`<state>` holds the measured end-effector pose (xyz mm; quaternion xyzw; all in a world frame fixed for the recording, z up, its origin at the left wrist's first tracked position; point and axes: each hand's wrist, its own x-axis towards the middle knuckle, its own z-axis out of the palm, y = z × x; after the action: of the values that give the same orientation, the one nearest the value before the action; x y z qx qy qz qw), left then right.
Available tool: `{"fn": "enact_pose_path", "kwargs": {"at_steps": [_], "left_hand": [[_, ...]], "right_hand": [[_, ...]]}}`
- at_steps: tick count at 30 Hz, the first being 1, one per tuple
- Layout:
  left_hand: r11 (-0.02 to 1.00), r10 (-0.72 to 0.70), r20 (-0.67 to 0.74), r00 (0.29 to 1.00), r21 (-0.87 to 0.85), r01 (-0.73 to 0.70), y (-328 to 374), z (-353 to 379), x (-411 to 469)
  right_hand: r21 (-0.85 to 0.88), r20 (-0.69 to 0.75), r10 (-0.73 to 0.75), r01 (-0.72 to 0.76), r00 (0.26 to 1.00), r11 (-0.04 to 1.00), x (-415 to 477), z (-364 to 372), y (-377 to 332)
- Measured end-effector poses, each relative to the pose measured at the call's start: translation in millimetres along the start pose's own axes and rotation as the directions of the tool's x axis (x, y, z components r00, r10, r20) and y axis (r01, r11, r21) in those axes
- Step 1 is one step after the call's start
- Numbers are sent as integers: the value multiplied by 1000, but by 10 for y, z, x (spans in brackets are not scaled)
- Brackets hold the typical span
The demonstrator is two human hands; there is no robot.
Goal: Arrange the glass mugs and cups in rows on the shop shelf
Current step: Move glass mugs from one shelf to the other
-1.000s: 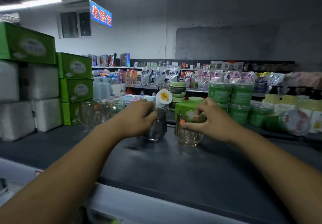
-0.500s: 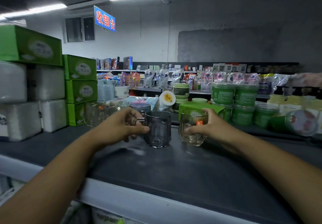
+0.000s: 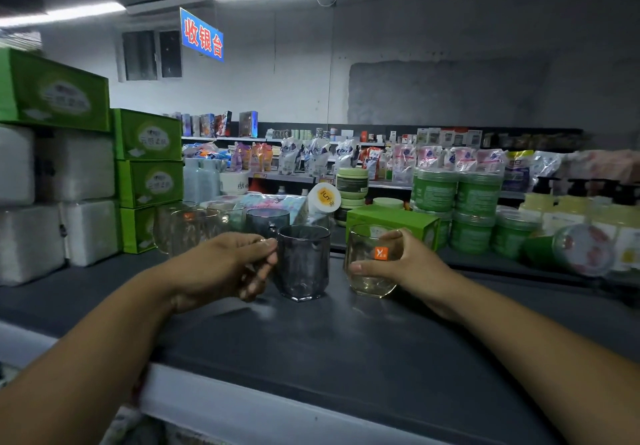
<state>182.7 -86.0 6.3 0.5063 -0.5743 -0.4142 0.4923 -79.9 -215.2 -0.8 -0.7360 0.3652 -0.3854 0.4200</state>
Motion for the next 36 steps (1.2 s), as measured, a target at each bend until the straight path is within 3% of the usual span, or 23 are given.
{"fn": "enact_pose_path", "kwargs": {"at_steps": [3,6,10,14,20,25,36], "left_hand": [[984,-72,-6,997,-161,70,-8,31,59],[981,-99,-104,990,-179,79,52,50,98],[987,-1,-214,977,-159,-34,204,173,47],[969,132,-261,956,-169,-180,445,491,-66],[931,209,-240,948,-246,-268,689,1370,-235],[904,197,-188,962,-346,-253,754,2329,-212],[923,84,-199,976,-353,-151,734,3922,-31]], "right_hand": [[18,-50,10,-9,999,1000,10,59,-5],[23,-122,6,-3,993,1000,2,28,-100],[100,-185,24,-5,983,995,-62,-188,-341],[35,-191,-28,35,981,999,-344,-562,-585],[-20,-273,-74,72,959,997,-1119,-1277,-572],[-56,-354,-69,52,933,997,-1794,-1910,-351],[-135,-406,0,-60,914,989,-2556,-3056,211]]}}
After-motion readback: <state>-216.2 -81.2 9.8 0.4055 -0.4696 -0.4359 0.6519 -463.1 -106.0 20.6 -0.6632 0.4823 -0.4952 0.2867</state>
